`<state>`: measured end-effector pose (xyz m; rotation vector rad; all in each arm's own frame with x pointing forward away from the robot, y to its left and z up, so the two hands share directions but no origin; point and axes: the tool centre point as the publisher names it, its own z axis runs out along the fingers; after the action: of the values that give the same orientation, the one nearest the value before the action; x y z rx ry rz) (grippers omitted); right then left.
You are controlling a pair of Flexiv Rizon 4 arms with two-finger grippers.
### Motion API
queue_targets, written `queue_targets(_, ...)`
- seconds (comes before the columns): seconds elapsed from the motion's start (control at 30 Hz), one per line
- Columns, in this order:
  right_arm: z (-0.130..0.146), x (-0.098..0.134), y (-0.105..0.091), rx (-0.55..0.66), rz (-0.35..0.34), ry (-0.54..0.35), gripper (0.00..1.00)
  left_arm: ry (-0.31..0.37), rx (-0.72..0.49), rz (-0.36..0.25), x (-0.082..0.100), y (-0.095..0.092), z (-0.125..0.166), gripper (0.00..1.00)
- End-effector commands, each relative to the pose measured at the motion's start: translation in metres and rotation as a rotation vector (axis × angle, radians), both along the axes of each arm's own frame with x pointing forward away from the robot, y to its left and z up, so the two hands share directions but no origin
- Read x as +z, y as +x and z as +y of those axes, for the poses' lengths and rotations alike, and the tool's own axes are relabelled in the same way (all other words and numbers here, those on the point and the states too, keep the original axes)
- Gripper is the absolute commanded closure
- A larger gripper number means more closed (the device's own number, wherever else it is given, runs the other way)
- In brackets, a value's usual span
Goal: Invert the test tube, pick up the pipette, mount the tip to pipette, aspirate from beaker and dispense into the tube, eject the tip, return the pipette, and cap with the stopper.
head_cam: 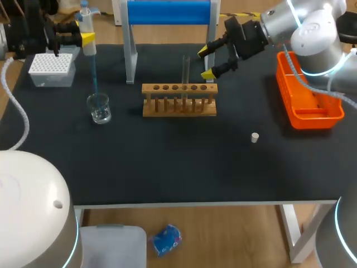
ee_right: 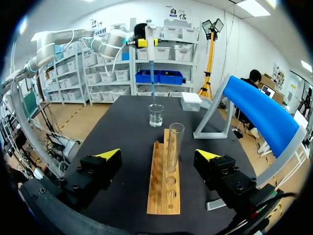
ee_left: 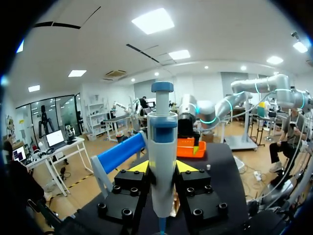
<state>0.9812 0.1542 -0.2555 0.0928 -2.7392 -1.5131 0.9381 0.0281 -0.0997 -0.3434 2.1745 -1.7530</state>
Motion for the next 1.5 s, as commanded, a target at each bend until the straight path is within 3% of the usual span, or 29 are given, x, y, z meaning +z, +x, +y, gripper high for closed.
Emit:
queue_targets(0.03, 0.0, 0.0, 0.001, 0.003, 0.002, -0.001, 0.0, 0.043, 0.036, 0.029, 0.036, -0.008, -0.013, 1.0)
queue_targets(0.4, 0.0, 0.0, 0.001, 0.003, 0.002, -0.001, 0.0, 0.091, -0.044, -0.053, 0.12, -0.014, -0.07, 1.0)
queue_targets(0.6, 0.0, 0.0, 0.001, 0.003, 0.002, -0.001, 0.0, 0.093, -0.142, -0.084, 0.142, -0.013, -0.116, 1.0)
queue_targets(0.83, 0.0, 0.0, 0.001, 0.003, 0.002, -0.001, 0.0, 0.093, -0.279, -0.113, 0.148, -0.008, -0.182, 1.0)
queue_targets(1.07, 0.0, 0.0, 0.001, 0.003, 0.002, -0.001, 0.0, 0.087, -0.368, -0.101, 0.141, 0.0, -0.228, 1.0)
queue_targets(1.3, 0.0, 0.0, 0.001, 0.003, 0.002, -0.001, 0.0, 0.073, -0.401, -0.05, 0.119, 0.009, -0.253, 1.0)
queue_targets(1.5, 0.0, 0.0, 0.001, 0.003, 0.002, -0.001, 0.0, 0.073, -0.401, -0.05, 0.119, 0.009, -0.253, 1.0)
